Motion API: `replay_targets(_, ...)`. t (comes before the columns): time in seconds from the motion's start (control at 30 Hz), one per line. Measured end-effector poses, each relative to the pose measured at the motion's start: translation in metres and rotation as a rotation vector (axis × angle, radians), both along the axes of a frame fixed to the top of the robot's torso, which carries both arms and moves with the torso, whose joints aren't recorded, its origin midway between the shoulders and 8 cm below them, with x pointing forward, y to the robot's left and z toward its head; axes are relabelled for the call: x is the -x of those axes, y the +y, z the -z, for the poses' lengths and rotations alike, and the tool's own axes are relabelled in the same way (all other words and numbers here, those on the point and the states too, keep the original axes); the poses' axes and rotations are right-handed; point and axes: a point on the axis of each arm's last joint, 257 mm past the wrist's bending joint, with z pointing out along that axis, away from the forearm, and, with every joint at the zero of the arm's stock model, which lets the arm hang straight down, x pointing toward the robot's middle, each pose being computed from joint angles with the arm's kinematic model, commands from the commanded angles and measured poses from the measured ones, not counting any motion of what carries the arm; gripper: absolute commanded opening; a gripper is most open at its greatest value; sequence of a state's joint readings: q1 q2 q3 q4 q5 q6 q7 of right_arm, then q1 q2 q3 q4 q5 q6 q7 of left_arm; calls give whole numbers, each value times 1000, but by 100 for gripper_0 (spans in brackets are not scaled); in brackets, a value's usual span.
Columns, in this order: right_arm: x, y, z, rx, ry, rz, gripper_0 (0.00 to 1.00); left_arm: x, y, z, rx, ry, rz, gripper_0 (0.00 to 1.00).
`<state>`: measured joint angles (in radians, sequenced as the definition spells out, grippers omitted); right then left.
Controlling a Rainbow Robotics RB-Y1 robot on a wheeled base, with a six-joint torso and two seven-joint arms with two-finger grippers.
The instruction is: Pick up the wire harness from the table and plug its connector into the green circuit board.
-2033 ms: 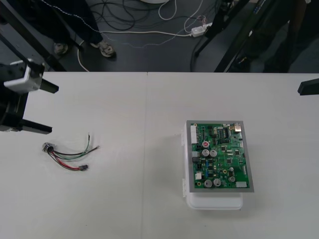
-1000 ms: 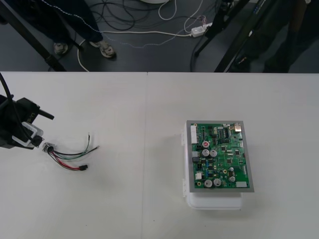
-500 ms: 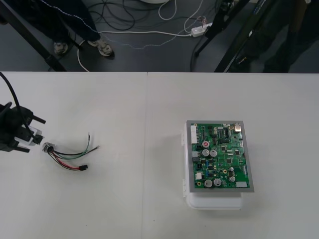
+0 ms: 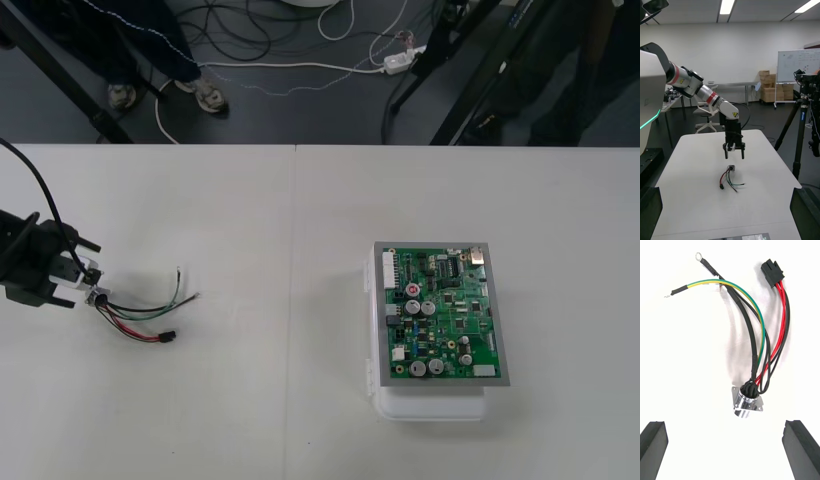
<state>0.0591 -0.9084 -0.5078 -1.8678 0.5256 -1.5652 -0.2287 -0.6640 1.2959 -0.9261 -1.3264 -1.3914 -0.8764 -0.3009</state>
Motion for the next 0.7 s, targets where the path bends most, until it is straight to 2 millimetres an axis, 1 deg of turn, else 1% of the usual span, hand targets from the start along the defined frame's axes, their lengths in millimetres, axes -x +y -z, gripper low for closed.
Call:
replay_targets(0.1, 0, 2, 0, 0, -1, -7, 100, -3, 0, 2, 2, -18, 52, 90)
replay_targets(0.27, -1, 6, 5, 7, -30, -15, 100, -6, 3, 3, -53, -82, 237, 90)
replay_targets(0.33, -2, 6, 7, 15, -34, -13, 100, -7, 5, 3, -65, -98, 274, 90)
replay_targets(0.5, -3, 7, 10, 23, -35, -9, 100, -10, 10, 7, -56, -96, 247, 90)
replay_targets(0.7, -4, 6, 10, 23, -34, -8, 100, -14, 11, 19, -42, -85, 214, 90)
